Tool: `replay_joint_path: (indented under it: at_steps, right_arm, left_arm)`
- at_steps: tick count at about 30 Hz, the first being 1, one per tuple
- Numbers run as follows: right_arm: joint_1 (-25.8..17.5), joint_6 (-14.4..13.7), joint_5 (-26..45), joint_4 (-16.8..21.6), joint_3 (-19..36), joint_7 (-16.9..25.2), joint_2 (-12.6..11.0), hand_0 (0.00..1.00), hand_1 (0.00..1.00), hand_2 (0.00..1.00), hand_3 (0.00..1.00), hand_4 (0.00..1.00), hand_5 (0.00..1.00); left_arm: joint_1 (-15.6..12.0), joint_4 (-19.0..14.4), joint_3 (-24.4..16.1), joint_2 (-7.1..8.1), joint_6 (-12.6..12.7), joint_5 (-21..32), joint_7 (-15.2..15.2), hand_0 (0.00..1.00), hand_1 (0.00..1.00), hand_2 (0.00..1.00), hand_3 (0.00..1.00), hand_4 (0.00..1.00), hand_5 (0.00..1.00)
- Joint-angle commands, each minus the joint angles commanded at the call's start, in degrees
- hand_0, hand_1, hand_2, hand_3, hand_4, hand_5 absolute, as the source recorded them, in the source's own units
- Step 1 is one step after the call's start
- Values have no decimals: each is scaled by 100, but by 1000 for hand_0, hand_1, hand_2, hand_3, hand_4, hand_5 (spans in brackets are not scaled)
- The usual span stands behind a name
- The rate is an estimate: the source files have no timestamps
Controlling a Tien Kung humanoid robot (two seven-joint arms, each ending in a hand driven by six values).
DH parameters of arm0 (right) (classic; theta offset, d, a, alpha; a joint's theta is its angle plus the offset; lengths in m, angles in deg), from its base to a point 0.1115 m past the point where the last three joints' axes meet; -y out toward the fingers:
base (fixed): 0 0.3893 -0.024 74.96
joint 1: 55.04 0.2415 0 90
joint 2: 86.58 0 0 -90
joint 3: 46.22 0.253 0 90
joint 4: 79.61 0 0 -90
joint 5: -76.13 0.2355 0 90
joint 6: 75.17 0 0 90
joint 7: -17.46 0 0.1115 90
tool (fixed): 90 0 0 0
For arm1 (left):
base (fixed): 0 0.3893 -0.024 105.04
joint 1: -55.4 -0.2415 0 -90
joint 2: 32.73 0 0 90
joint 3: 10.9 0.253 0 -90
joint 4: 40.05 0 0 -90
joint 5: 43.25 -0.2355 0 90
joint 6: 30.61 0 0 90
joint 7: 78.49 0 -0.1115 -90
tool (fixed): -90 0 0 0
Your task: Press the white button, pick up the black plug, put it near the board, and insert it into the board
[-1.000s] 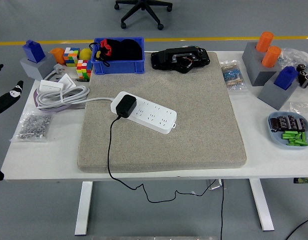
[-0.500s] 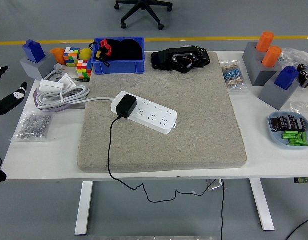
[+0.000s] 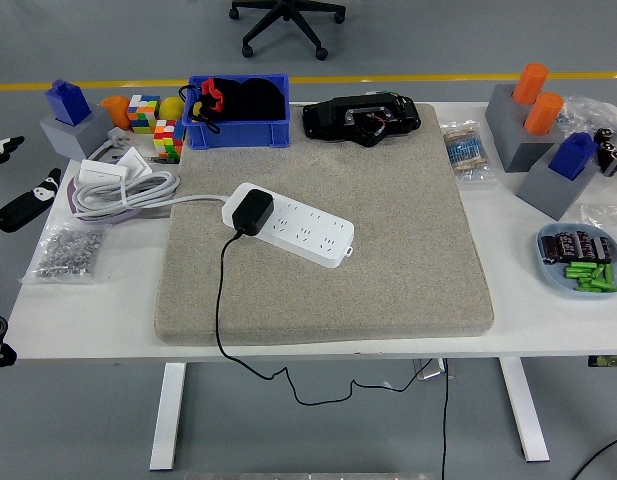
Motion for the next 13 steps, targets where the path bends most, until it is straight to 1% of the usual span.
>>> replay_joint_path:
  at_steps: [7,13]
  right_arm:
    - [30,-4,34,0,-44,-19,-34,646,586,613,547,651,334]
    - [45,-2,11,0,-10,-9,-49,645,579,613,547,651,333]
  left_arm:
    - [75,19,19,-13,-15,-2,16,912,903,897,842,732,348]
    - [30,-80,21,12,-33,-6,42,913,904,897,842,733,348]
